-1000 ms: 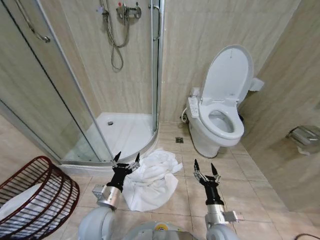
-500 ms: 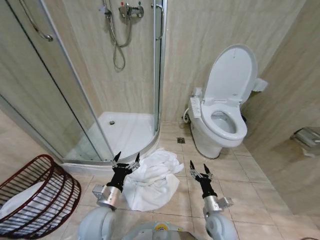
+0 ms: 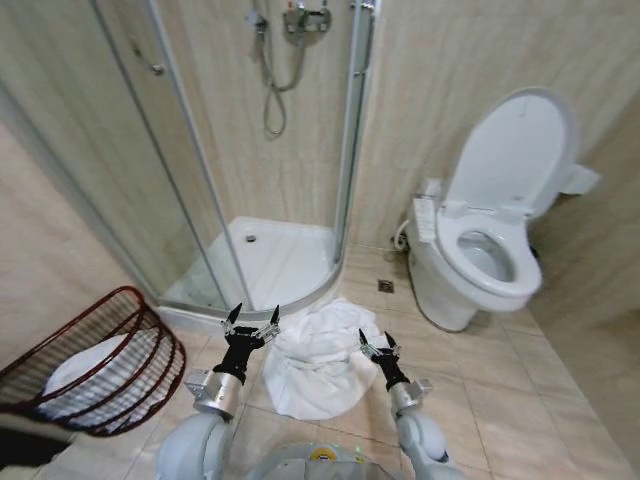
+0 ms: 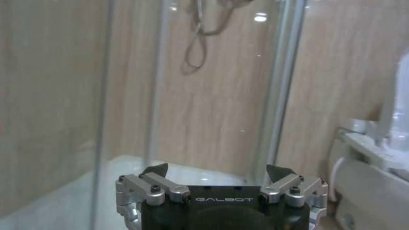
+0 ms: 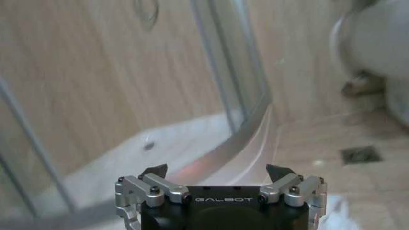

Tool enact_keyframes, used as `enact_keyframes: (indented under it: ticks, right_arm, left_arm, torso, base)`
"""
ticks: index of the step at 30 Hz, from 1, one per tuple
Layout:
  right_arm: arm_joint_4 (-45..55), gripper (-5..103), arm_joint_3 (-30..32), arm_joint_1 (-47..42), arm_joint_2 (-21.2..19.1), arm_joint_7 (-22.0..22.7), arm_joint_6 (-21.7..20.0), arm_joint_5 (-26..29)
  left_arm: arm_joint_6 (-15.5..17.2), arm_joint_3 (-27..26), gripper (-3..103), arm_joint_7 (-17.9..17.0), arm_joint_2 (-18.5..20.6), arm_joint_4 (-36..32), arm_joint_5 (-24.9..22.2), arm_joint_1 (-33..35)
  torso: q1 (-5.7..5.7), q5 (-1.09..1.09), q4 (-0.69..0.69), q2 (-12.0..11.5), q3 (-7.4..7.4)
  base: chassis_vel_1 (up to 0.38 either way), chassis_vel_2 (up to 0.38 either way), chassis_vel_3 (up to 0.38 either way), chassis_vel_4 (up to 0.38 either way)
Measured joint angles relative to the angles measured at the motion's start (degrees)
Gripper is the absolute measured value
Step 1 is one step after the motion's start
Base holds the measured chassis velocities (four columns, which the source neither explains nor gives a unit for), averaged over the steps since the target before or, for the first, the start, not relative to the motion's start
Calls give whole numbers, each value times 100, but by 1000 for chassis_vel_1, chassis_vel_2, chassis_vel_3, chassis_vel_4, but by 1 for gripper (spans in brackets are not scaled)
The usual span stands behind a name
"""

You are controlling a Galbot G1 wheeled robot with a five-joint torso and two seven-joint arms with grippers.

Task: Discard the used towel into the hamper.

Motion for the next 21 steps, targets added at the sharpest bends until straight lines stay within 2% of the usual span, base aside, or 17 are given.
enact_keyframes:
  ticks: [3, 5, 11, 14, 21]
  right_arm:
    - [-897, 100, -67, 475, -33, -41, 137, -254]
    - [-1141, 100, -116, 615, -48, -86, 153, -263]
    - [-2269, 100, -306, 1367, 16, -268, 165, -350]
    - [-3022, 100, -242, 1805, 133, -162, 125, -707]
    - [-3579, 100, -139, 2051, 36, -130, -175, -762]
  left_arm:
    - [0, -1, 100, -1, 0, 0, 0, 0]
    - [0, -3, 100, -1, -1, 0, 0, 0]
    - [0, -1, 100, -1, -1, -1, 0, -1]
    - [0, -1, 100, -1, -1, -1, 0, -1]
    - [0, -1, 100, -1, 0, 0, 0, -1]
  torso:
    - [0, -1, 2, -2, -4]
    - [0, 1, 4, -2, -3]
    - [-1, 0, 0, -1, -2]
    - [-1, 0, 2, 3, 1]
    - [-1, -2, -1, 8, 4]
  base:
    - [117, 111, 122, 131]
    - [128, 90, 105, 123]
    - [39, 45, 36, 18]
    - [0, 0, 0, 0]
    - [0, 0, 0, 0]
